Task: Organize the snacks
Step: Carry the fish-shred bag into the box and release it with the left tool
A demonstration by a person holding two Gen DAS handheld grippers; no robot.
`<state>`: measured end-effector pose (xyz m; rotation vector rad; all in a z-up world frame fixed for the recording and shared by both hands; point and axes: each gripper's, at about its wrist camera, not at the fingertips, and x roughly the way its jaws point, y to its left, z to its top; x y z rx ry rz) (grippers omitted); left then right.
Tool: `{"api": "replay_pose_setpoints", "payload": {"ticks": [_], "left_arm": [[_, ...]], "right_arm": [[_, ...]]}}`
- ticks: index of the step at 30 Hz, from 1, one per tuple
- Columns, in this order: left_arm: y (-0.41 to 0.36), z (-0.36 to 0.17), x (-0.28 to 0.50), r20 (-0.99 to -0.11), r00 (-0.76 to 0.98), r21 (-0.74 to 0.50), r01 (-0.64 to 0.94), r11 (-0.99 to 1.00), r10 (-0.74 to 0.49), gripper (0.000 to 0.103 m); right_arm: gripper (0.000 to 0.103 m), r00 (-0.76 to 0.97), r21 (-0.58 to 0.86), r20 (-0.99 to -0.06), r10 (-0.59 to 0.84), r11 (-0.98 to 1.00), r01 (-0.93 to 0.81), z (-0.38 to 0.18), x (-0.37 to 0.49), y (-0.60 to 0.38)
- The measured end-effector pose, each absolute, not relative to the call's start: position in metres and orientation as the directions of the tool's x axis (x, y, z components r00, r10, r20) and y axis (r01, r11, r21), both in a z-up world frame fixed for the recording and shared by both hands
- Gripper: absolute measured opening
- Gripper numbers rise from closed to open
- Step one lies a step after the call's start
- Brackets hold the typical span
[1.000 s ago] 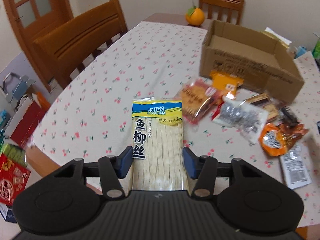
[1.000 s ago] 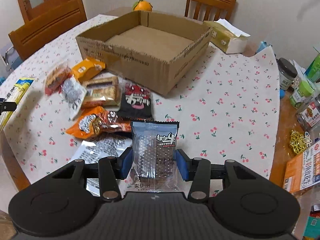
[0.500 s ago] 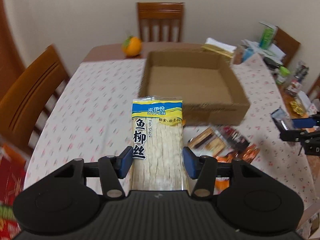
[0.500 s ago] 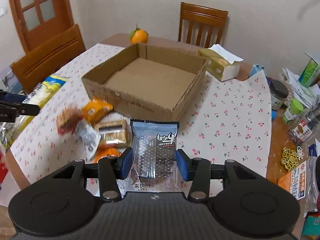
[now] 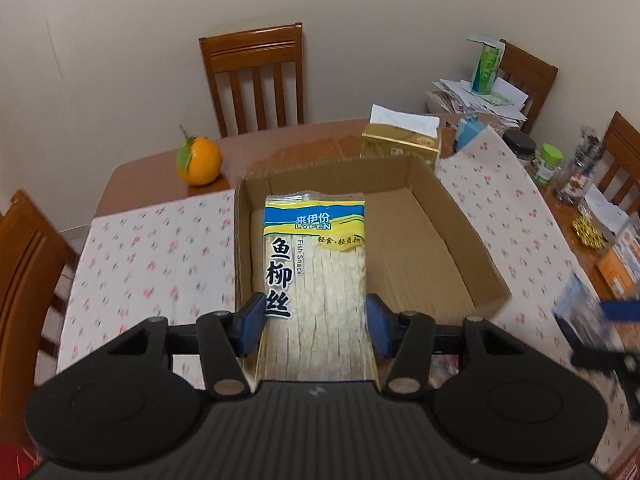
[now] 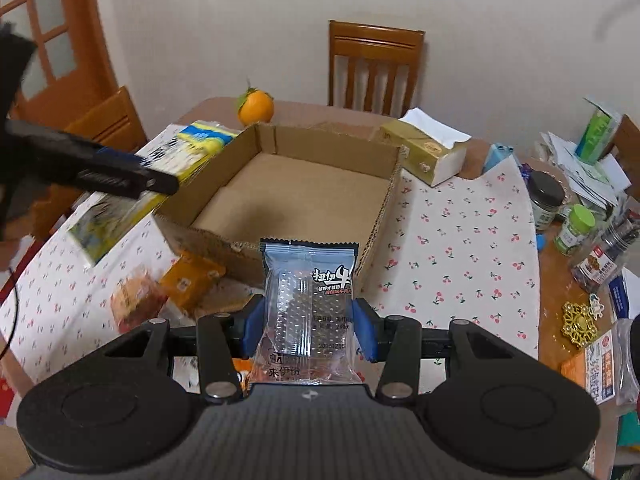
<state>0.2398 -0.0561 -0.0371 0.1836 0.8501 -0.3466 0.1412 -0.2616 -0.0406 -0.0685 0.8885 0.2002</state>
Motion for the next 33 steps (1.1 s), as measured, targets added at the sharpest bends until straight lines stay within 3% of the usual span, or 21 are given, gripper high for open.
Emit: {"api": "replay_pose_setpoints", "payload": {"ticks": [13,15,17,18,30,33], "left_arm": [[-0.080,-0.064,0.325,-0.752,0.625,0.054,0.377,0.925,-0.211,0.054],[-0.083,-0.069,0.333,-0.748,0.633,0.070,0.374,0.925,-0.199,0.062],[-0.083,-0.072,0.337,-0.733,0.654,0.091,0.363,0.927,-0.184,0.078],[-0.082,-0.073,0.336,-0.727,0.666,0.103,0.350,0.931,-0.170,0.080],[-0.039,-0.056,0.272,-0.676,0.700,-0.008,0.303,0.953,-0.228,0.085],[-0.029,-0.058,0.254,-0.685,0.698,-0.017,0.272,0.962,-0.209,0.091]], "right_arm": [[0.052,0.622,-0.011,-0.782,0.035,0.998,-0.069,-0.035,0.144,-0.263],[0.052,0.623,-0.017,-0.782,0.023,0.998,-0.058,-0.034,0.144,-0.263],[0.052,0.622,-0.024,-0.783,0.010,0.999,-0.047,-0.034,0.144,-0.263],[0.052,0.621,-0.027,-0.784,0.007,0.999,-0.044,-0.034,0.145,-0.262],[0.052,0.621,-0.039,-0.784,0.005,0.998,-0.057,-0.031,0.166,-0.251],[0.052,0.628,-0.031,-0.778,0.021,0.997,-0.072,-0.030,0.178,-0.247]]}}
